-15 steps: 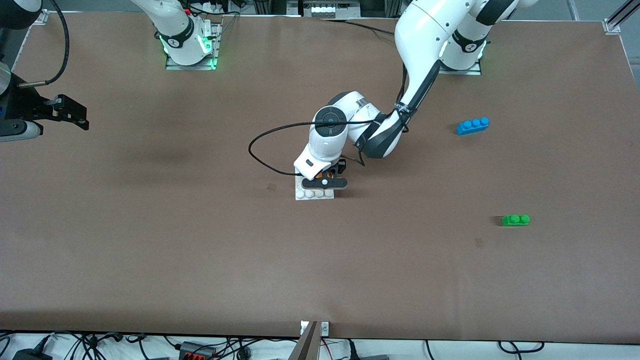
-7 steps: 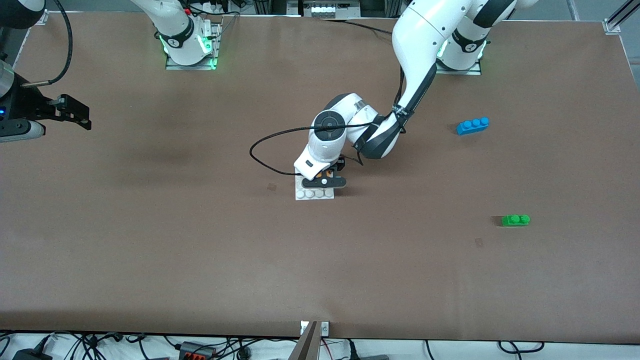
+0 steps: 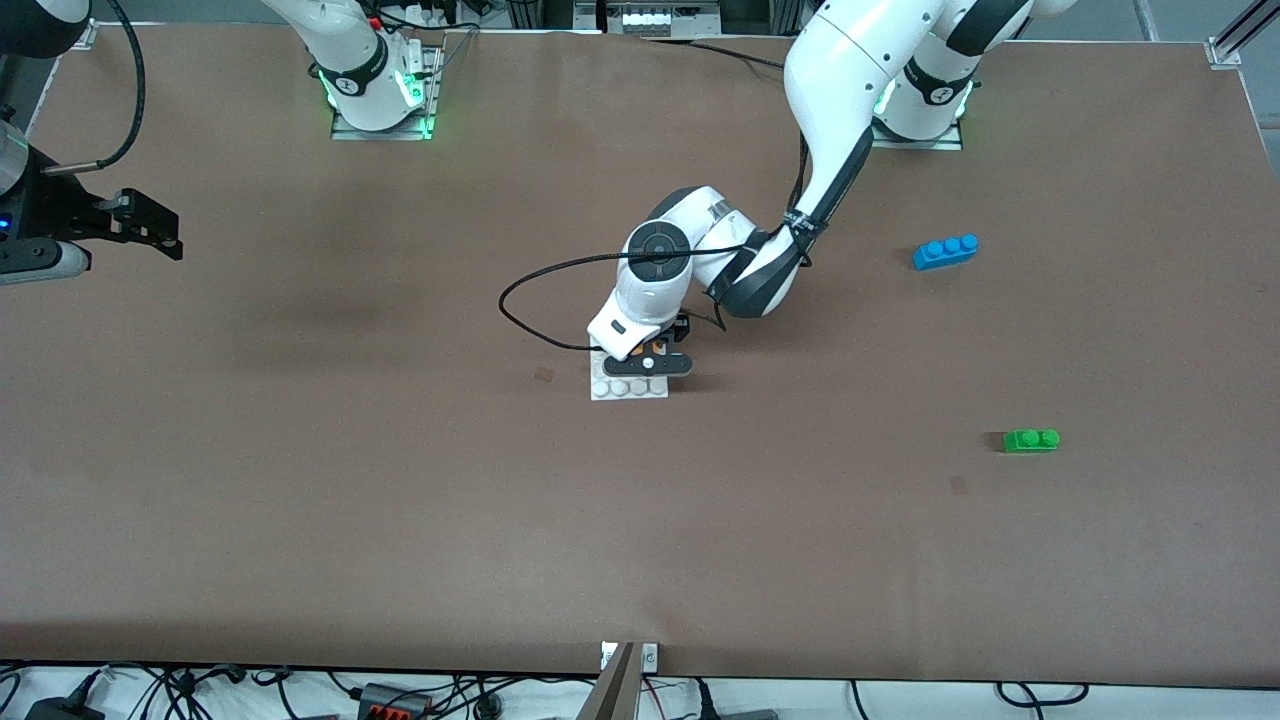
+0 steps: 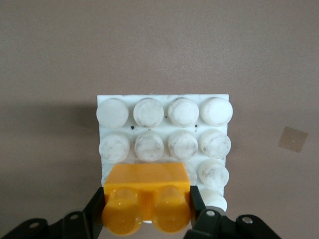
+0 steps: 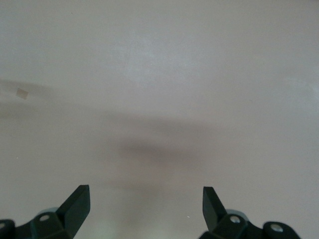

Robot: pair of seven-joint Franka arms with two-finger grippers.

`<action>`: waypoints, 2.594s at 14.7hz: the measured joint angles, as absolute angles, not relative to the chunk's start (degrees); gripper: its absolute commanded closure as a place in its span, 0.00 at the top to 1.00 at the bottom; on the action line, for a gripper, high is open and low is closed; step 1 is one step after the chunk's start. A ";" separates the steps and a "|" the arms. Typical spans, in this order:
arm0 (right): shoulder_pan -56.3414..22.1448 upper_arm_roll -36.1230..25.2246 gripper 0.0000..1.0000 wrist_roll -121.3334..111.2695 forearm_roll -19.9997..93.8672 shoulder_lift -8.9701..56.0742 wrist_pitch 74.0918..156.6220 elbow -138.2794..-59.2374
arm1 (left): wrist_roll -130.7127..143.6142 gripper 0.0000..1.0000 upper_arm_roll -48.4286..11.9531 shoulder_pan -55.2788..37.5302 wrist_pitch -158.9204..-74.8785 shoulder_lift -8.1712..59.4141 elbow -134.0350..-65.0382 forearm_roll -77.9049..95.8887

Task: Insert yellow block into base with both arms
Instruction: 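Press the yellow brick down onto the base with the left gripper, then open the left gripper and lift it off the yellow brick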

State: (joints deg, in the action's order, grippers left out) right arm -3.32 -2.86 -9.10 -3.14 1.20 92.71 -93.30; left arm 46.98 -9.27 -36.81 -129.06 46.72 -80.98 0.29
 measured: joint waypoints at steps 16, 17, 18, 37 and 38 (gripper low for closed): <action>-3.31 -3.02 1.00 -9.10 -3.14 1.20 92.71 -93.30 | 46.86 0.73 -9.24 -38.17 -129.43 49.52 -78.42 0.29; -3.31 -3.02 1.00 -9.10 -3.14 1.20 92.71 -93.30 | 46.85 1.00 -9.23 -38.17 -129.43 49.52 -78.42 0.29; -3.31 -3.03 1.00 -9.10 -3.14 1.20 92.71 -93.30 | 46.85 1.00 -9.23 -38.17 -129.42 49.52 -78.36 0.29; -1.28 -4.69 1.00 -8.90 0.02 1.99 91.12 -90.07 | 28.31 1.00 -8.49 -20.54 -120.80 24.19 -98.29 3.79; -1.28 -4.67 1.00 -8.81 0.11 1.95 90.83 -90.08 | 26.36 1.00 -8.41 -17.75 -120.77 22.11 -100.71 3.80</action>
